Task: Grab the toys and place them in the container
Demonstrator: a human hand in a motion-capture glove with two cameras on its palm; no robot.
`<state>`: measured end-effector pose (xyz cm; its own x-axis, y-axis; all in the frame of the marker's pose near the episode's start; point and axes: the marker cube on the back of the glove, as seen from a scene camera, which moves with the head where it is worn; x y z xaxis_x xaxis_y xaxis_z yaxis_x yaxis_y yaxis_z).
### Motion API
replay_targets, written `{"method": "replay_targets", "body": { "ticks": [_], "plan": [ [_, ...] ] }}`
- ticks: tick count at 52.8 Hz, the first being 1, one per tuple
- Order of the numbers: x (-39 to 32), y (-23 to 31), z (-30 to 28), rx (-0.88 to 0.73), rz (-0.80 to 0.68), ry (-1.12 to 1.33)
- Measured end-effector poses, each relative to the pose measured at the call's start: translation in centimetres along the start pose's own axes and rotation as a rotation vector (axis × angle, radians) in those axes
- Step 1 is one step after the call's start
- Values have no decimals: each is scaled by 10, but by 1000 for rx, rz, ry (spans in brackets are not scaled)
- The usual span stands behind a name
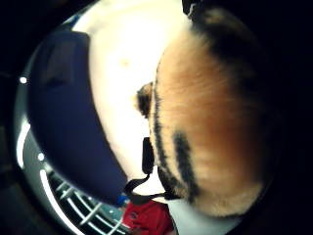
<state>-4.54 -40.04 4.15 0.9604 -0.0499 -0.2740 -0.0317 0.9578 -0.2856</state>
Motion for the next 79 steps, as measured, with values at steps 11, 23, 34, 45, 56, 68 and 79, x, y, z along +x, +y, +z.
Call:
{"method": "replay_targets", "body": {
  "ticks": [11, 23, 34, 45, 56, 68, 79],
  "plan": [
    [-6, 3, 0, -3, 22, -20],
    [-12, 10, -1, 120, 36, -33],
    [-15, 32, -20, 206, 26, -181],
    [-19, 71, -102, 360, 62, -160],
    [-93, 96, -153, 431, -130, -141],
    [-203, 109, -166, 486, -260, -141],
    [-226, 110, -152, 472, -232, -67]
  ]
}}
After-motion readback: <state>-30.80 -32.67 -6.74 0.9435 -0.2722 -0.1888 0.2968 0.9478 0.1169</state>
